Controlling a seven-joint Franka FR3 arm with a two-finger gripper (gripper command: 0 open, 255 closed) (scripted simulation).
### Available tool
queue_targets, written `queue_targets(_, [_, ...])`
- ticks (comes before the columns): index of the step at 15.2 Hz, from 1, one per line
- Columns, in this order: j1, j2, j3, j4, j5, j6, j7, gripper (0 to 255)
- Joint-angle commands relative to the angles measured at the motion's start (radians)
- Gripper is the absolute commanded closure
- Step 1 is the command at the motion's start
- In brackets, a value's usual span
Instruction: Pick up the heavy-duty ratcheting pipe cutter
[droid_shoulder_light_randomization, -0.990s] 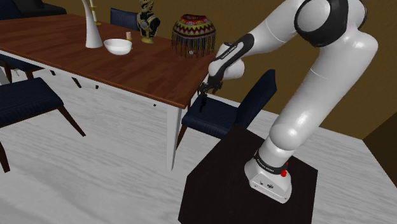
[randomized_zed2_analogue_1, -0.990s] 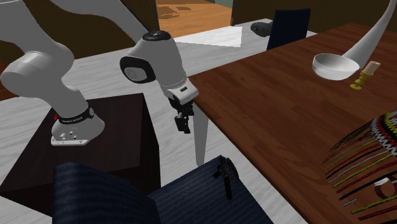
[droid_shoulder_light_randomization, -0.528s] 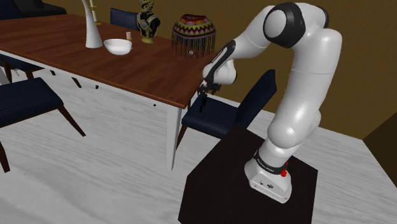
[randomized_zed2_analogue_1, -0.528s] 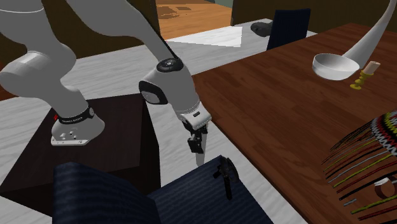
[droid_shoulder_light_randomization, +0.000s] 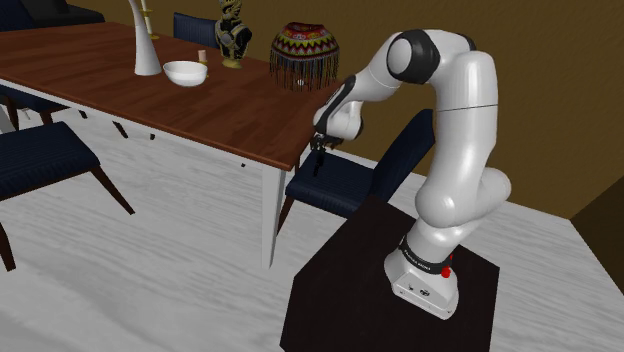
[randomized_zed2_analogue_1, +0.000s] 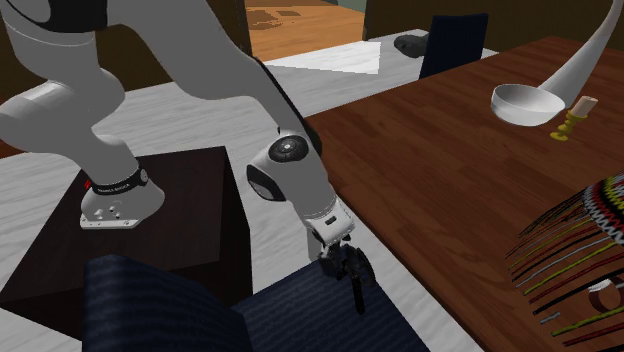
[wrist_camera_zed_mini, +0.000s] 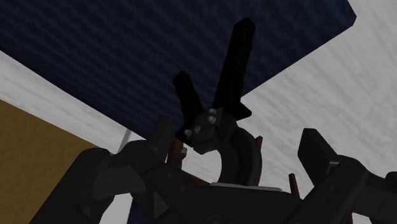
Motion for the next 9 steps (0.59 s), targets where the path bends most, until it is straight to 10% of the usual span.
queue_targets(1, [-0.015,0.031,0.015,0.020,0.007,0.018,-0.007,0])
queue_targets(8, [-0.051,0.105,0.058,0.047,0.017,0.070,-0.028,0])
queue_targets(9, [-0.051,0.105,0.058,0.047,0.018,0.070,-0.027,255])
